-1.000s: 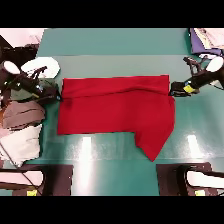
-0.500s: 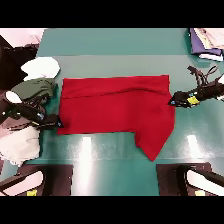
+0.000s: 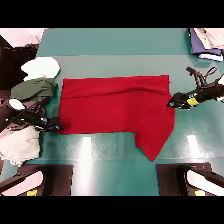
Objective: Fold the shirts.
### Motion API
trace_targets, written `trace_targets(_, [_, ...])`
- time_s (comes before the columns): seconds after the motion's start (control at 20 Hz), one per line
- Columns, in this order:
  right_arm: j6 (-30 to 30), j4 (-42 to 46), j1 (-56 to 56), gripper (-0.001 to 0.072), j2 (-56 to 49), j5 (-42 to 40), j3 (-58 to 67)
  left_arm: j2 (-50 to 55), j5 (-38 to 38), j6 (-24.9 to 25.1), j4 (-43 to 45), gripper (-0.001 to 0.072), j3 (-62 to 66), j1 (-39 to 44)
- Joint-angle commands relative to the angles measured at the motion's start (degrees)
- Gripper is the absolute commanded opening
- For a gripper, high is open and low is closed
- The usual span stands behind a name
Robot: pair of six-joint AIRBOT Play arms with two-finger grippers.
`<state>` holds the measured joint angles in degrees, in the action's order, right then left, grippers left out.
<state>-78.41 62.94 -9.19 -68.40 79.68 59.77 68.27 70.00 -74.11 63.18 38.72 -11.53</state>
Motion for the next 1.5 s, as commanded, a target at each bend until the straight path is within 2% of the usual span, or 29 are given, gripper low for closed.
trace_targets(0.0, [-0.2,3.17,-0.22,0.0367,0.68,4.0,-1.22,-0.15,-1.09,1.05,-2.38,0.0022,0.26,-0.04])
trace_targets(0.15, [-2.6,9.25,-1.6,0.0367,5.05,4.26,-8.48,-1.68,1.36,2.16,-2.34,0.0021,2.62,-0.04])
trace_targets(0.35, [-2.6,8.74,-9.46,0.0367,9.73,4.15,-19.52,-4.17,1.03,2.14,-2.51,0.0022,3.54,-0.04])
trace_targets(0.45, [-2.34,5.55,-11.61,0.0367,9.99,2.05,-23.89,-4.17,1.22,2.12,-2.69,0.0022,3.54,-0.04])
trace_targets(0.65, [-1.66,2.62,-8.98,0.0367,9.6,-5.84,-28.74,-4.17,1.44,2.14,-5.31,0.0022,3.54,-0.04])
trace_targets(0.9, [-1.68,2.62,-3.87,0.0359,4.0,-7.76,-26.51,-4.17,1.73,2.14,-5.31,0.0022,3.54,-0.04])
trace_targets(1.1, [-1.64,3.56,-1.99,0.0014,4.02,-7.37,-23.04,-4.17,2.43,2.69,-5.03,0.0022,3.54,-0.04])
trace_targets(1.3, [-1.7,14.67,-2.12,0.0015,10.4,4.7,-19.21,-5.9,6.75,3.61,-4.59,0.002,3.54,-0.04])
trace_targets(1.45, [-1.7,22.29,-2.1,0.0014,18.08,15.15,-17.18,-12.7,11.56,3.54,-4.48,0.002,3.54,-0.04])
